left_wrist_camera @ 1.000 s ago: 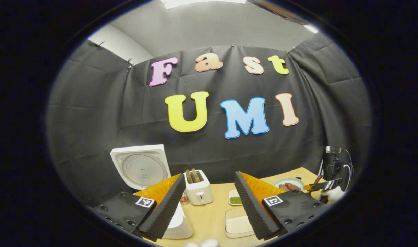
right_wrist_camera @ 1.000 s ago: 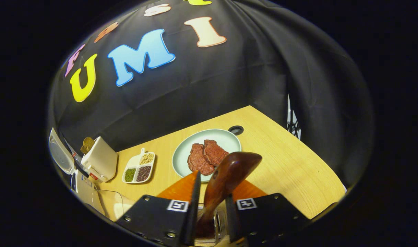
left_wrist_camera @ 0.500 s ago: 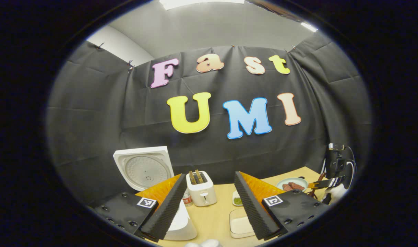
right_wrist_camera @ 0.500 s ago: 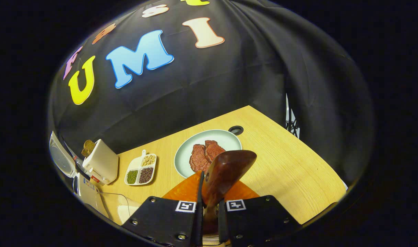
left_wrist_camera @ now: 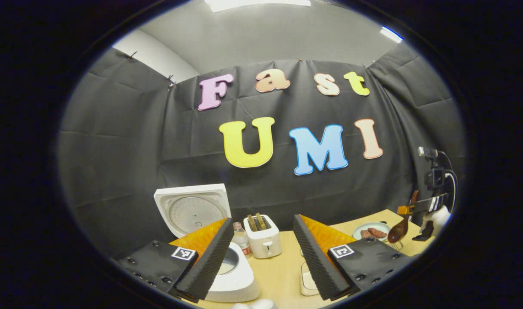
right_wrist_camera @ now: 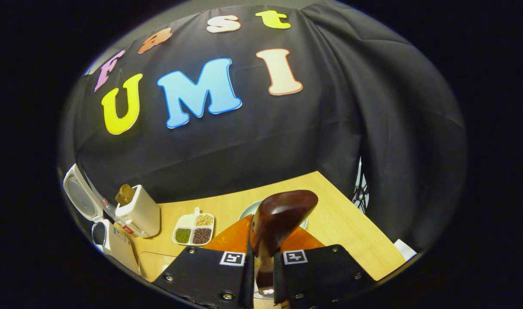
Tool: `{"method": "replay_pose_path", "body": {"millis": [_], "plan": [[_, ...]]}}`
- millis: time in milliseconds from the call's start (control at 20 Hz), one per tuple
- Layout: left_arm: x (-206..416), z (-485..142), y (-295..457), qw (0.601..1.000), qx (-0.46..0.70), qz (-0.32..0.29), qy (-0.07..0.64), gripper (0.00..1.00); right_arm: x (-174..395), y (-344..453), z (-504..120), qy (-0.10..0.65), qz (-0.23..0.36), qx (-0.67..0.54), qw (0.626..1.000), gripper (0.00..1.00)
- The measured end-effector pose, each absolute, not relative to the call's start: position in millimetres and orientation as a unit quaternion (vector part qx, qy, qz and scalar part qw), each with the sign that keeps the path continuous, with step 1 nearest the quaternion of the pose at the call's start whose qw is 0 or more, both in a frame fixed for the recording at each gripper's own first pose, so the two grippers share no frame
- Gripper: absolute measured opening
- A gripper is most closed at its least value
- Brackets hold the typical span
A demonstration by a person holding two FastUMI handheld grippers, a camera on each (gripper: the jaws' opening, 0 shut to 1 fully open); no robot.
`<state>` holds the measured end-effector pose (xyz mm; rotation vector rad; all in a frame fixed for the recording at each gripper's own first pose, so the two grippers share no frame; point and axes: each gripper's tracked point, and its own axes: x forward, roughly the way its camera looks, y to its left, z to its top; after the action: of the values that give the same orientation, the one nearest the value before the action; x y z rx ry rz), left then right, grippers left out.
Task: Close the left gripper, press the button to open the rice cooker; take a wooden spoon from the chopstick holder with the right hand, scoop a spoonful of rice and pour it into the rice cooker, then put the wooden spoon back into the chopstick holder.
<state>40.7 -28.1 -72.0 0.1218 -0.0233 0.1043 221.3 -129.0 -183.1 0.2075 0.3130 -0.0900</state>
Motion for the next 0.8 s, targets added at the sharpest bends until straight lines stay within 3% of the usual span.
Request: {"method": "replay_pose_path", "body": {"millis": [350,400,500,800], "plan": [[33.9,-71.3,-6.7,0.997,0.057,0.047,-0.012,0.95,204.5,-34.5,-113.5,0.125,0.02,0.102,0.987,0.18],[31.5,-68.2,-2.3,0.997,0.057,0.049,-0.016,0.99,201.5,-18.7,-111.4,0.125,0.031,0.095,0.987,0.18],[29.0,-68.1,5.0,0.997,0.055,0.051,-0.018,0.95,196.1,9.8,-113.6,0.125,0.048,0.083,0.987,0.18],[19.0,-83.1,23.5,0.996,0.065,0.063,-0.009,0.99,187.8,75.8,-165.5,0.149,0.087,-0.01,0.985,0.18]]}}
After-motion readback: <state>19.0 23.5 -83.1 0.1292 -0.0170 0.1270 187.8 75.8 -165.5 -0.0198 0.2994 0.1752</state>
